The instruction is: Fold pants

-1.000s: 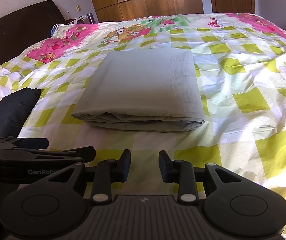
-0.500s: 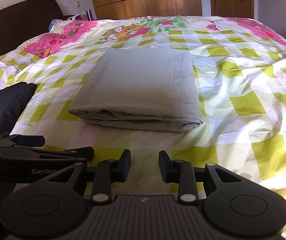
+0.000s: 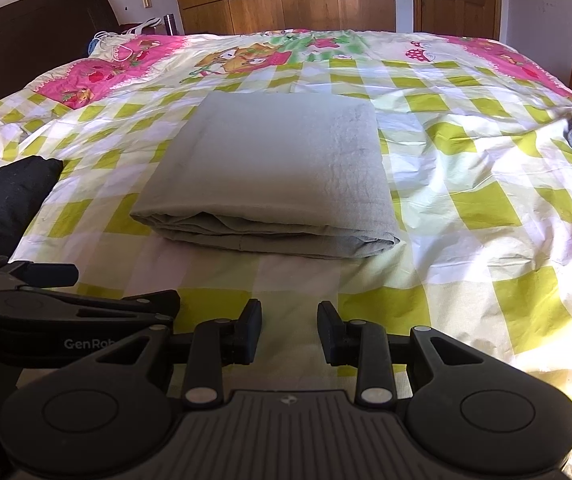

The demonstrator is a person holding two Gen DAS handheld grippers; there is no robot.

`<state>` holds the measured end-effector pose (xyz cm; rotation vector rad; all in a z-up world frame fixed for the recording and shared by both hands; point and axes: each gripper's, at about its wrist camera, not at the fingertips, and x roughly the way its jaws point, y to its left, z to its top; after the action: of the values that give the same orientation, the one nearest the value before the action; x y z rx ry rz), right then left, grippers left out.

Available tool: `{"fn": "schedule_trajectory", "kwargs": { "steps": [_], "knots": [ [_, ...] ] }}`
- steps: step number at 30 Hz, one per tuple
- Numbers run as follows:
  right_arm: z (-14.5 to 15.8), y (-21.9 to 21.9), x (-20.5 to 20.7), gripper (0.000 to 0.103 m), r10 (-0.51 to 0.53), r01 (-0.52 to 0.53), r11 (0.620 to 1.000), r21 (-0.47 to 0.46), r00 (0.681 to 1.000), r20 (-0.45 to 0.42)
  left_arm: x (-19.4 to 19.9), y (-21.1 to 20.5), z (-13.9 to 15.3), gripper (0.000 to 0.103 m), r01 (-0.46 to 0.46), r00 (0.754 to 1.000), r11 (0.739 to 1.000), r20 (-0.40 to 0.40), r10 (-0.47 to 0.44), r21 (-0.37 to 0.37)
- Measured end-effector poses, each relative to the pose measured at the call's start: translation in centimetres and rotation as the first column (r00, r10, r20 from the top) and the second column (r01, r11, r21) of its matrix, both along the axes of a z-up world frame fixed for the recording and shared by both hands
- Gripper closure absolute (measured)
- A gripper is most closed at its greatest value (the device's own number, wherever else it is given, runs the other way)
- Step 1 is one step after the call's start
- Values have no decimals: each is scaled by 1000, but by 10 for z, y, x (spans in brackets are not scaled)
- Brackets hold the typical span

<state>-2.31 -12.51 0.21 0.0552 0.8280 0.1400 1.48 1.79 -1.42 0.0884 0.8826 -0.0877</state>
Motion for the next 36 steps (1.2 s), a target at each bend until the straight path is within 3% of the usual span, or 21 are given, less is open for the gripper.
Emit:
{"fn": "schedule_trajectory", "kwargs": {
  "steps": [36],
  "knots": [
    [-1, -2, 2, 59, 11, -11, 1000, 15, 1000, -1, 3, 0, -4, 3, -9, 1000, 1000, -18, 9, -9]
  ]
}}
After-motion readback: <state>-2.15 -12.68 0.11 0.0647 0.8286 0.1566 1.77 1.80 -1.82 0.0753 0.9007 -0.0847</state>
